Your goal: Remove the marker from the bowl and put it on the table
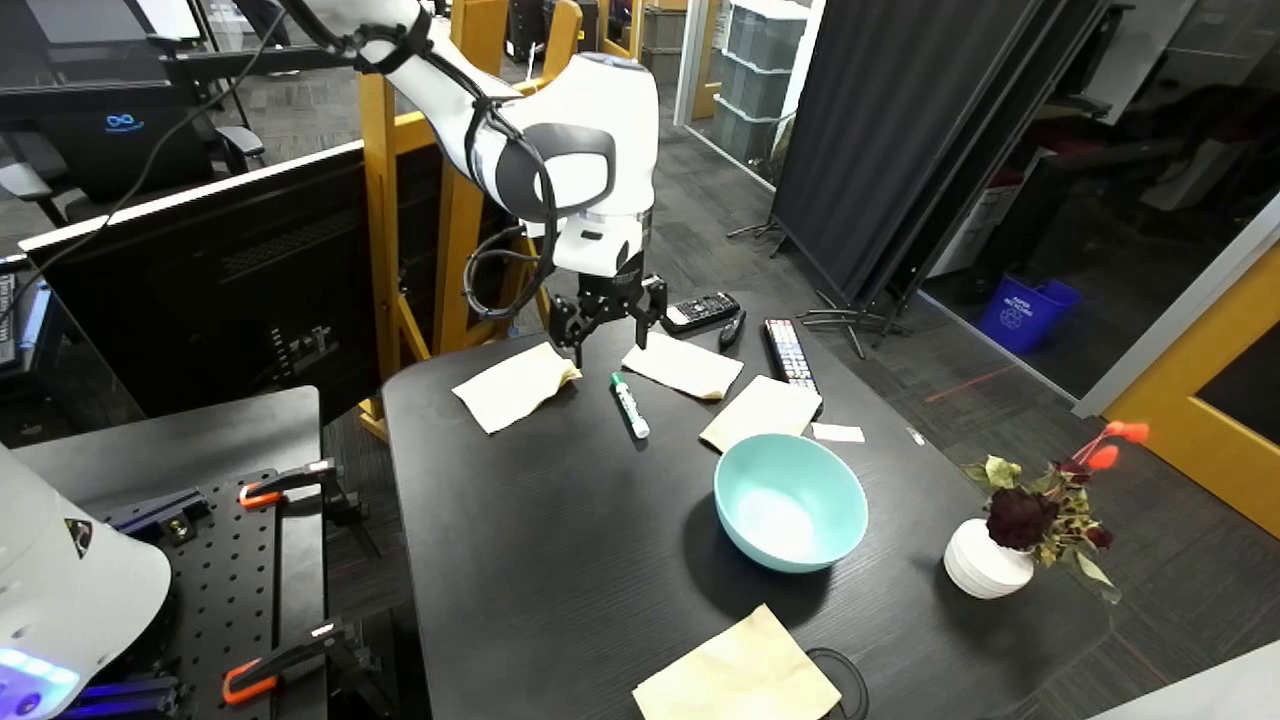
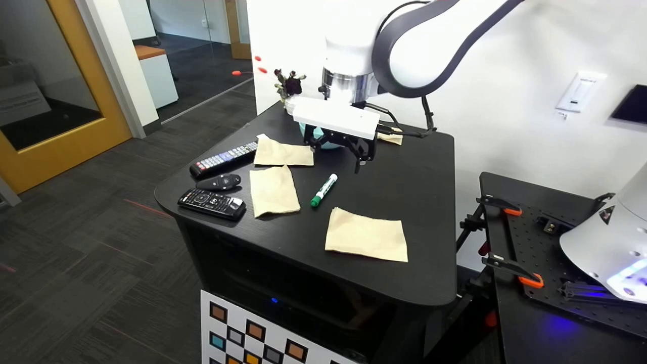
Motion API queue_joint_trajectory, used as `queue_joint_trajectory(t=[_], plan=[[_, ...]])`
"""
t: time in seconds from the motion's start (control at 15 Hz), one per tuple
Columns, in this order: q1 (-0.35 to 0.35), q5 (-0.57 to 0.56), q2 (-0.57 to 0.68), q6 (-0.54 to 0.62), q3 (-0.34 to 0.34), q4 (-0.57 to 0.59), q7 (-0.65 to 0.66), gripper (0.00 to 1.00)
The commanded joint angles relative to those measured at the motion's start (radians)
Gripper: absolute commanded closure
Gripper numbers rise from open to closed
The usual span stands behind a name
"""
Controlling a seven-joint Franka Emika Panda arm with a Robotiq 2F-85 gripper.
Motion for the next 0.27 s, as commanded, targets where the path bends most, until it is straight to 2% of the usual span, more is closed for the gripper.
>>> queue_joint_trajectory(t=[0.0,0.2], plan=[[-0.014,-0.008,-0.009,-0.006,0.014,-0.007,0.004,0.0],[-0.015,-0.009,-0.02,-0.007,0.015,-0.019,0.004,0.0]])
